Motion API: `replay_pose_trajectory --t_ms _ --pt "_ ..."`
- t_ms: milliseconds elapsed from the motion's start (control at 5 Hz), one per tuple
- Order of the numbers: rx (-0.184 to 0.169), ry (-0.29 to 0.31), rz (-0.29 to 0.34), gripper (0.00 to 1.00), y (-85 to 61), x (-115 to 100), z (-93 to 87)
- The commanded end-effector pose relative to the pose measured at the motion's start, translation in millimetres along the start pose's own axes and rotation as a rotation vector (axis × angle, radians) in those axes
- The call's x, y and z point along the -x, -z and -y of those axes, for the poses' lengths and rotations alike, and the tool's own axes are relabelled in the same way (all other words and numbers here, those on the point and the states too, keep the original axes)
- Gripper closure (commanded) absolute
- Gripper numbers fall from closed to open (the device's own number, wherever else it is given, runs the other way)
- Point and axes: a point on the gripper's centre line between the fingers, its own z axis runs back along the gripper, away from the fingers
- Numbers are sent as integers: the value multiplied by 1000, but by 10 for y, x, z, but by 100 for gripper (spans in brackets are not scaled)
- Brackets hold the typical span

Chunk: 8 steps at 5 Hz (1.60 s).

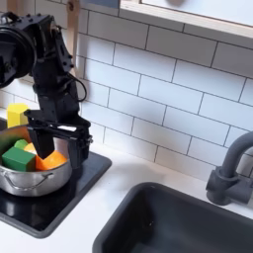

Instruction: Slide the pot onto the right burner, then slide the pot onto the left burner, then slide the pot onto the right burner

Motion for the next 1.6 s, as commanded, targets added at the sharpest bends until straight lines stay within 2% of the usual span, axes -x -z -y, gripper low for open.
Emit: replay_pose_trajectory --t_ms 0,200,400,600,800,1000,1200,1400 --pt "-31 20 16 0 -16 8 -23" --pt "-60 70 26 0 -66 93 73" --pt "-66 75 37 0 -147 164 75" --pt "-49 90 20 0 -127 236 126" --pt "-46 95 14 0 -163 322 157" --pt "-34 98 6 0 -175 416 165" --pt "-31 103 -25 0 -121 553 161" --pt "-14 87 -36 0 -142 607 124"
